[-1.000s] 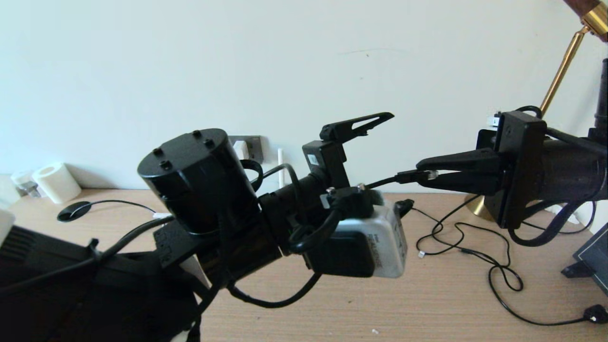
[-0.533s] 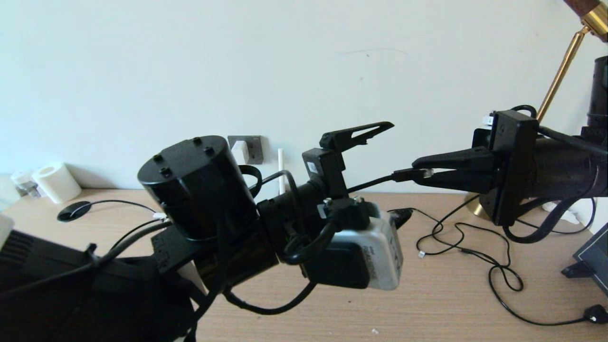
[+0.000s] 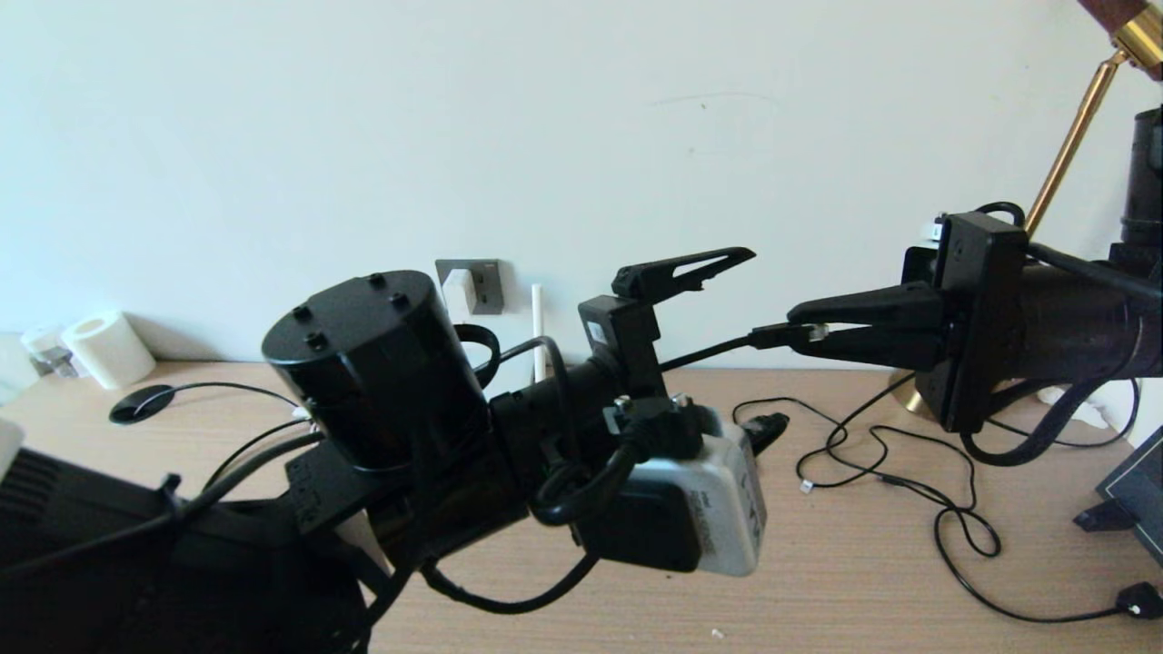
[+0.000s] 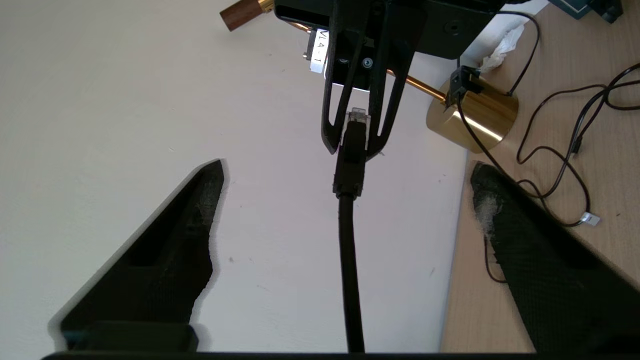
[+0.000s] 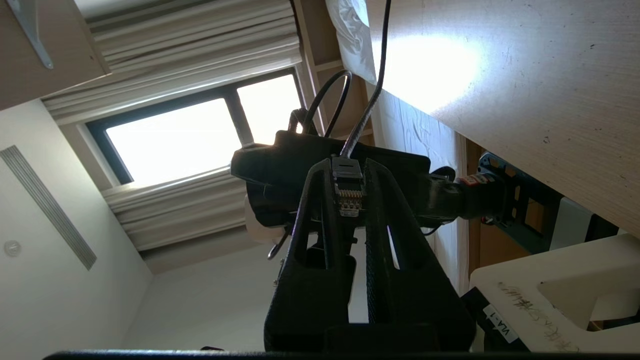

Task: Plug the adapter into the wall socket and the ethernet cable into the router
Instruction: Hand it to the other hand

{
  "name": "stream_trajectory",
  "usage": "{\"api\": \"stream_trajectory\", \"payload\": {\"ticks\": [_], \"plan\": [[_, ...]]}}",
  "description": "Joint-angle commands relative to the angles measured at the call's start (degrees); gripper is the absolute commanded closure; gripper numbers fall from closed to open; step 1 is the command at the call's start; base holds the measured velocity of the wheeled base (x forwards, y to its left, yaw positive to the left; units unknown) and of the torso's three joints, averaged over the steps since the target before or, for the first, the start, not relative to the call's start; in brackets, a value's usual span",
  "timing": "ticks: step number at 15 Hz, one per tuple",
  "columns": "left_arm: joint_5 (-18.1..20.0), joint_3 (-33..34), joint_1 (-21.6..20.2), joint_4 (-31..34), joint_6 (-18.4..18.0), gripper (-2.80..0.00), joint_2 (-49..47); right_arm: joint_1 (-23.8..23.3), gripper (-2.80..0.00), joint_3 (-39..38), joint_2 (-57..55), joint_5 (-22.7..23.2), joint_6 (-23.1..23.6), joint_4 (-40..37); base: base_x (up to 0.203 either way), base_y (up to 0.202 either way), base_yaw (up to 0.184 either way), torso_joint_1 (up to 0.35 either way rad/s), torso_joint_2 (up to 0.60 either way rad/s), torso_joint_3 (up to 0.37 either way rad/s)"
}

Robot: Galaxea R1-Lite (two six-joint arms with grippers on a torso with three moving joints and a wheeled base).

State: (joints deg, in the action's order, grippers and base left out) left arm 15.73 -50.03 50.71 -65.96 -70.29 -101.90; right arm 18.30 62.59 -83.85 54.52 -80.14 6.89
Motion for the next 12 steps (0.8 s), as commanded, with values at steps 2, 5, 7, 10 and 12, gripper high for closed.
{"api": "stream_trajectory", "payload": {"ticks": [2, 5, 7, 10, 12], "plan": [[0.1, 0.0, 0.0, -0.4, -0.5, 0.00, 0.1, 0.1, 0.00, -0.1, 0.0, 0.3, -0.4, 0.1, 0.000, 0.000, 0.000, 0.000, 0.00, 0.000], [0.1, -0.1, 0.4, -0.4, -0.5, 0.00, 0.0, 0.2, 0.00, -0.1, 0.1, 0.3, -0.3, 0.1, 0.000, 0.000, 0.000, 0.000, 0.00, 0.000], [0.1, -0.2, 0.6, -0.4, -0.5, 0.00, -0.1, 0.4, 0.00, -0.1, 0.0, 0.3, 0.2, 0.0, 0.000, 0.000, 0.000, 0.000, 0.00, 0.000], [0.1, -0.2, 1.0, -0.4, -0.5, 0.00, -0.2, 0.5, 0.00, -0.1, 0.0, 0.3, 0.2, 0.1, 0.000, 0.000, 0.000, 0.000, 0.00, 0.000], [0.1, -0.2, 1.0, -0.4, -0.5, 0.00, -0.2, 0.5, 0.00, -0.2, 0.0, 0.3, 0.2, 0.1, 0.000, 0.000, 0.000, 0.000, 0.00, 0.000]]}}
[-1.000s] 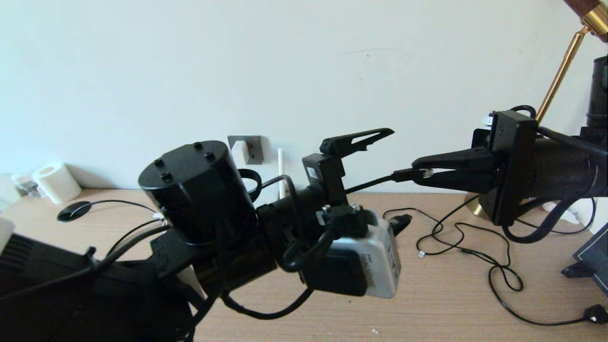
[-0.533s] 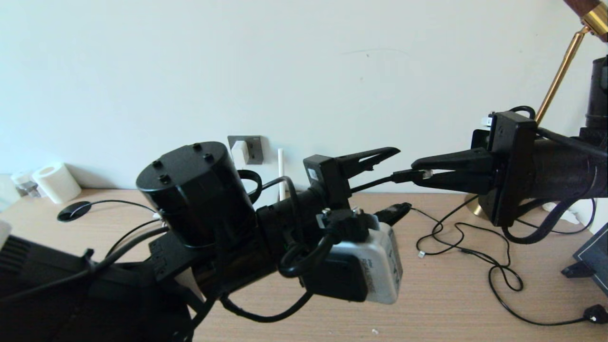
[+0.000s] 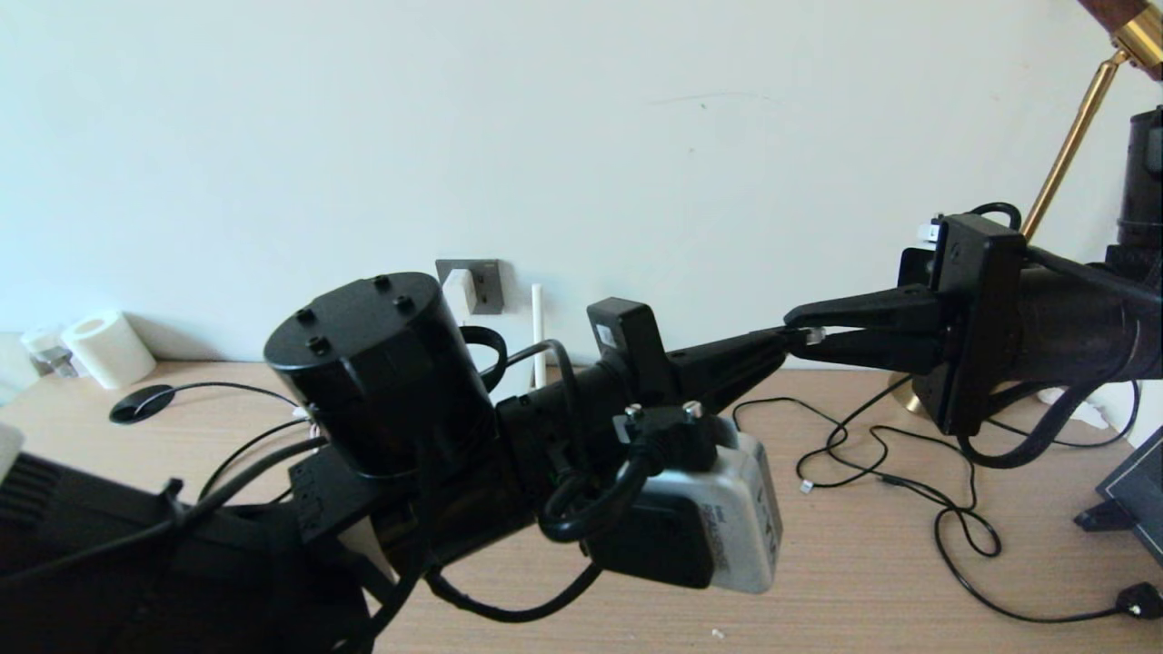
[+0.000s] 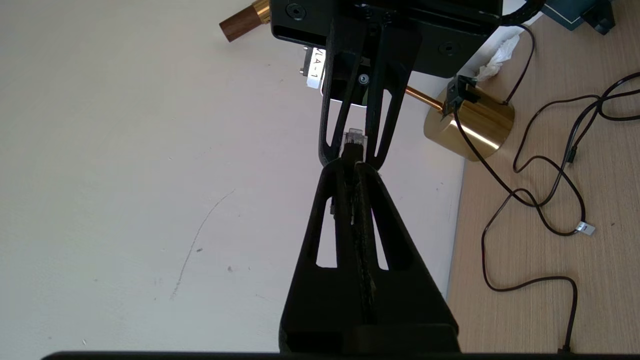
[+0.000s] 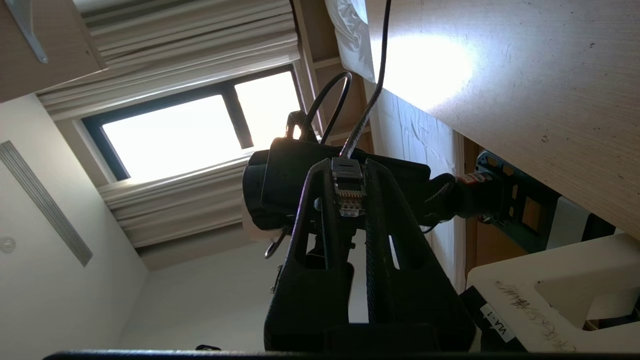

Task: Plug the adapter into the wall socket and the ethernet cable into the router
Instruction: Hand it to the other hand

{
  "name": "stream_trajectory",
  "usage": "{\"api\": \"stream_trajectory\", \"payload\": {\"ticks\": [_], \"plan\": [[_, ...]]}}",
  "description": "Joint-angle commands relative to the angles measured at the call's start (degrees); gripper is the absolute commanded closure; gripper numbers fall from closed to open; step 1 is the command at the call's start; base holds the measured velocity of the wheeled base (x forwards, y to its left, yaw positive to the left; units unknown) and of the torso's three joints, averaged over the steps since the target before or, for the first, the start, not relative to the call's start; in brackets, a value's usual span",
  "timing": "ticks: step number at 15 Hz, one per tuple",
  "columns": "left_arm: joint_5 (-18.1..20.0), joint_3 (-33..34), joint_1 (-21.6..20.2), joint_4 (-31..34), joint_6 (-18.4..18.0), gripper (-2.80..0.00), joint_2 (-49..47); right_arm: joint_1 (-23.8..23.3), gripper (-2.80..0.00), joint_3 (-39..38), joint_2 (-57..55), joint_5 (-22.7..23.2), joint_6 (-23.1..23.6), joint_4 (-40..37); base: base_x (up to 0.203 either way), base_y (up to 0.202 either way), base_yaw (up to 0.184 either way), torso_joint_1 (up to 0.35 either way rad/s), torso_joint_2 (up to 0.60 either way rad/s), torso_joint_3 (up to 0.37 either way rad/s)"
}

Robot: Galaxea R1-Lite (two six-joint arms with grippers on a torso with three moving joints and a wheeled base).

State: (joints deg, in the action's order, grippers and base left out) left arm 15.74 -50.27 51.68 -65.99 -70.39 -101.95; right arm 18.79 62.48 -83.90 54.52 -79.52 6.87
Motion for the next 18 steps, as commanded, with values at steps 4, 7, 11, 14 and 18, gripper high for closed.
{"api": "stream_trajectory", "payload": {"ticks": [4, 7, 11, 14, 18], "plan": [[0.1, 0.0, 0.0, -0.5, -0.4, 0.00, 0.0, -0.1, 0.00, 0.0, 0.0, 0.3, -0.4, 0.1, 0.000, 0.000, 0.000, 0.000, 0.00, 0.000], [0.1, 0.2, -0.1, -0.5, -0.3, -2.80, 0.1, 0.0, 0.00, -0.1, 0.0, 0.3, -0.4, 0.1, 0.000, 0.000, 0.000, 0.000, 0.00, 0.000], [0.0, 0.3, -0.1, -0.5, -0.3, -2.80, -0.2, 0.0, 0.00, -0.2, 0.1, 0.2, -0.1, 0.1, 0.000, 0.000, 0.000, 0.000, 0.00, 0.000], [0.0, -0.3, -0.2, -0.5, -0.3, -2.80, -1.0, 0.0, 0.00, -0.5, 0.4, 0.3, -0.1, 0.0, 0.000, 0.000, 0.000, 0.000, 0.00, 0.000], [0.0, -0.8, -0.2, -0.5, -0.2, -2.80, -1.8, 0.0, 0.00, -0.5, 0.3, 0.3, -0.1, 0.0, 0.000, 0.000, 0.000, 0.000, 0.00, 0.000]]}}
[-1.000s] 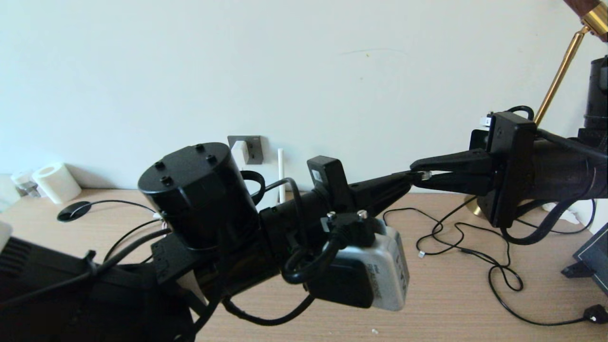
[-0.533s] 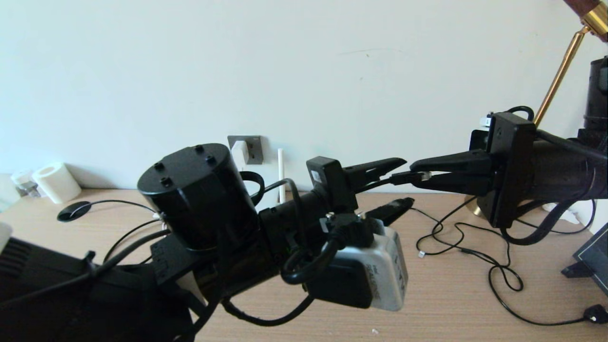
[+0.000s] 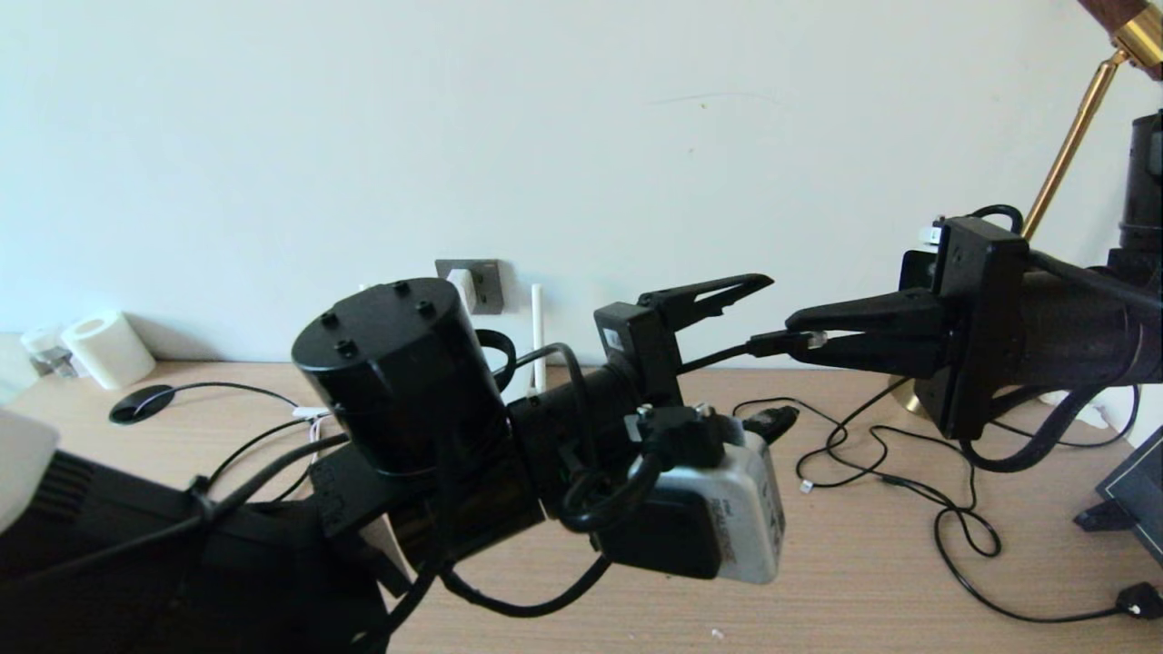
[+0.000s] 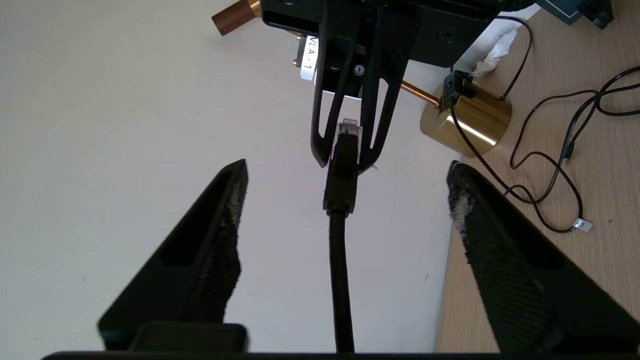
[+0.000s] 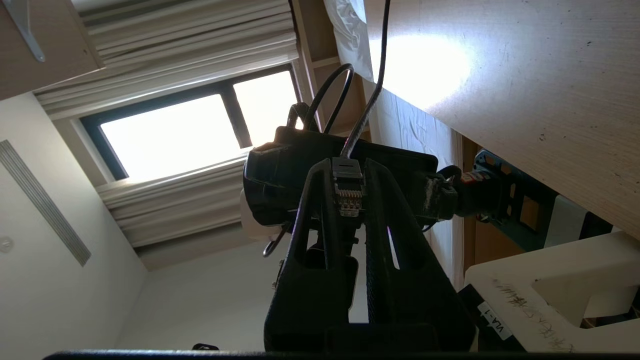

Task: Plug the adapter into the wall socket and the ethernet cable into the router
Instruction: Hand it to the other hand

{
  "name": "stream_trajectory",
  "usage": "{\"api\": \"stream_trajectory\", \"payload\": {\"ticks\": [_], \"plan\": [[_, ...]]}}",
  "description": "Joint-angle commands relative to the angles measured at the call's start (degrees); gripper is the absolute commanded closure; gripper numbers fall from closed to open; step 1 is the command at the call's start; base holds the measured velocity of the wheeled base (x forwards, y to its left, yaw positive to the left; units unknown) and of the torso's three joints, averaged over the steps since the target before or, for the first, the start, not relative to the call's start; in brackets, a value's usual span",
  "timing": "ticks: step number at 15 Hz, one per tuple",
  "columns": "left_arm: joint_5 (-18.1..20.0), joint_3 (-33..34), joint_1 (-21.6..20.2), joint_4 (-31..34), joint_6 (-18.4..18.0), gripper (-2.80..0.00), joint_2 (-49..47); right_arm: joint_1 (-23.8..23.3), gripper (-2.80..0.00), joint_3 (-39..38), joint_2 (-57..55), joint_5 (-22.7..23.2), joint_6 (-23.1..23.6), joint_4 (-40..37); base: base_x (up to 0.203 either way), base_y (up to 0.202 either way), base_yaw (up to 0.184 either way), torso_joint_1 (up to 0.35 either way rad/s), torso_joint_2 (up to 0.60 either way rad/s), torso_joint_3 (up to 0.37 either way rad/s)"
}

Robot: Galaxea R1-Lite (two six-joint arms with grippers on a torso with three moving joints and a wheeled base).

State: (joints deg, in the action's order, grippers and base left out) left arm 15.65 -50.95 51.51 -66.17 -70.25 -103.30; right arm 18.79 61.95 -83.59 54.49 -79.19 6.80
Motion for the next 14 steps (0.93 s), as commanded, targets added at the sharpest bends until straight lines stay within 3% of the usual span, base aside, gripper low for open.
{"api": "stream_trajectory", "payload": {"ticks": [1, 4, 5, 14], "plan": [[0.1, -0.2, 0.0, -0.4, -0.3, -2.80, -0.5, 0.0, 0.00, 0.0, 0.0, 0.4, -0.4, 0.1, 0.000, 0.000, 0.000, 0.000, 0.00, 0.000], [0.2, -0.5, 0.0, -0.5, 0.0, -2.80, -0.8, 0.0, 0.00, 0.0, 0.0, 0.4, -0.4, 0.1, 0.000, 0.000, 0.000, 0.000, 0.00, 0.000], [0.2, -0.6, 0.0, -0.5, 0.0, 0.00, -0.8, 0.0, 0.00, 0.0, 0.0, 0.4, -0.4, 0.1, 0.000, 0.000, 0.000, 0.000, 0.00, 0.000], [0.2, -0.3, 0.0, -0.5, -0.1, 0.00, -0.6, 0.0, 0.00, -0.1, -0.1, 0.3, -0.4, 0.1, 0.000, 0.000, 0.000, 0.000, 0.00, 0.000]]}}
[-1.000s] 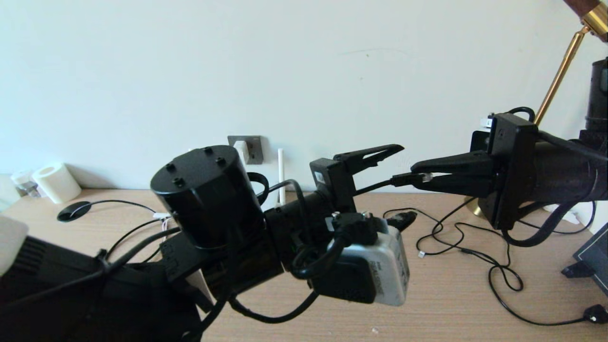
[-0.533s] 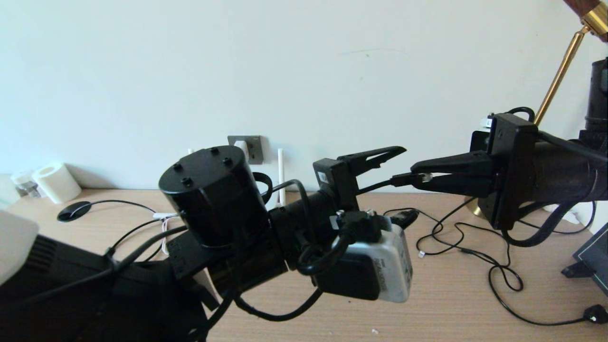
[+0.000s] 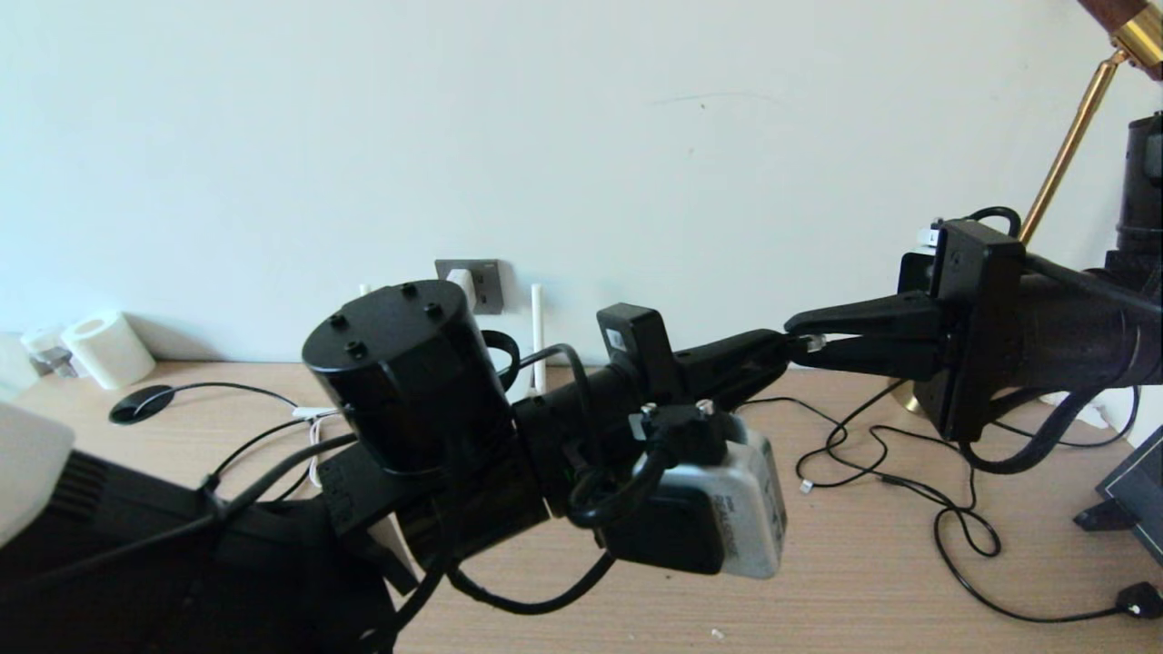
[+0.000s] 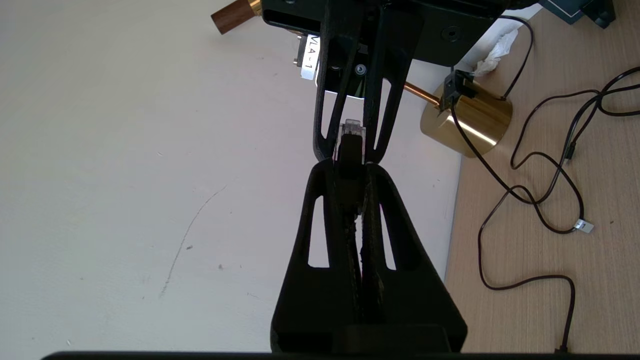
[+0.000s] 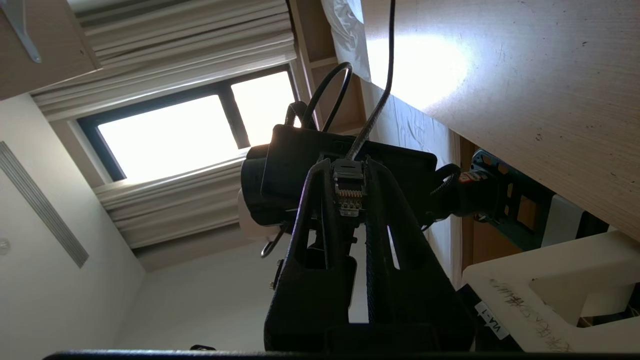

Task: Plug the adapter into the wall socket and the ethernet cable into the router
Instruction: Hand it to the other hand, then align cable and router interface

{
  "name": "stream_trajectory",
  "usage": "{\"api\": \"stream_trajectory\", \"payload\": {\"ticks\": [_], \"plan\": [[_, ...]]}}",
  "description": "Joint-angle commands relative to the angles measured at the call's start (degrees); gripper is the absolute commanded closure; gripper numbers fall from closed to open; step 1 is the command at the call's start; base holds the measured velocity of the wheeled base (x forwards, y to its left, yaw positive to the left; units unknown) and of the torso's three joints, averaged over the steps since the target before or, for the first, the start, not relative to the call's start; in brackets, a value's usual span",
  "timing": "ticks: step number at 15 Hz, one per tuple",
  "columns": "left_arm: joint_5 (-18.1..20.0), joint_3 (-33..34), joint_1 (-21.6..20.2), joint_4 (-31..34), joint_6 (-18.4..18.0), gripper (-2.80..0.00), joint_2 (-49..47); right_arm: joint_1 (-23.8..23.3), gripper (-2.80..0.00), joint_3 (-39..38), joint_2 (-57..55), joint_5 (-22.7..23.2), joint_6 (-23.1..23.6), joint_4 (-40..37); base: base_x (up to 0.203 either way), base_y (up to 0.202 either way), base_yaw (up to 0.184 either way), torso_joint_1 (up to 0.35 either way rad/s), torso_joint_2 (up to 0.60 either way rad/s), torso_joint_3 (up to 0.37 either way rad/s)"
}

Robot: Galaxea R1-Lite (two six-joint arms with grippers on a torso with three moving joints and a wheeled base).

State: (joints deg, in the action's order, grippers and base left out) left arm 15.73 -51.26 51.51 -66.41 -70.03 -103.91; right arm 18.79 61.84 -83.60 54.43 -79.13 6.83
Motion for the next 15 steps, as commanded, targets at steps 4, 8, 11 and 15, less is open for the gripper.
{"api": "stream_trajectory", "payload": {"ticks": [4, 8, 11, 15], "plan": [[0.1, 0.0, 0.0, -0.3, -0.4, 0.00, -0.1, 0.1, 0.00, -0.2, -0.1, 0.4, 1.0, 0.1, 0.000, 0.000, 0.000, 0.000, 0.00, 0.000], [0.0, 1.2, 0.0, -0.3, 0.0, 0.00, 0.6, -0.2, -2.80, -0.3, 0.0, -0.8, 1.2, 0.0, 0.000, 0.000, 0.000, 0.000, 0.00, 0.000], [-0.5, 3.2, -0.2, -0.1, 8.2, 0.00, 4.2, -0.5, -2.80, -0.6, 4.1, -12.3, 3.1, 0.2, 0.000, 0.000, 0.000, 0.000, 0.00, 0.000], [-10.0, 4.1, 0.7, 0.6, 28.5, 0.00, 8.3, 0.0, -2.80, -1.9, 13.5, -32.6, 26.7, -3.7, 0.000, 0.000, 0.000, 0.000, 0.00, 0.000]]}}
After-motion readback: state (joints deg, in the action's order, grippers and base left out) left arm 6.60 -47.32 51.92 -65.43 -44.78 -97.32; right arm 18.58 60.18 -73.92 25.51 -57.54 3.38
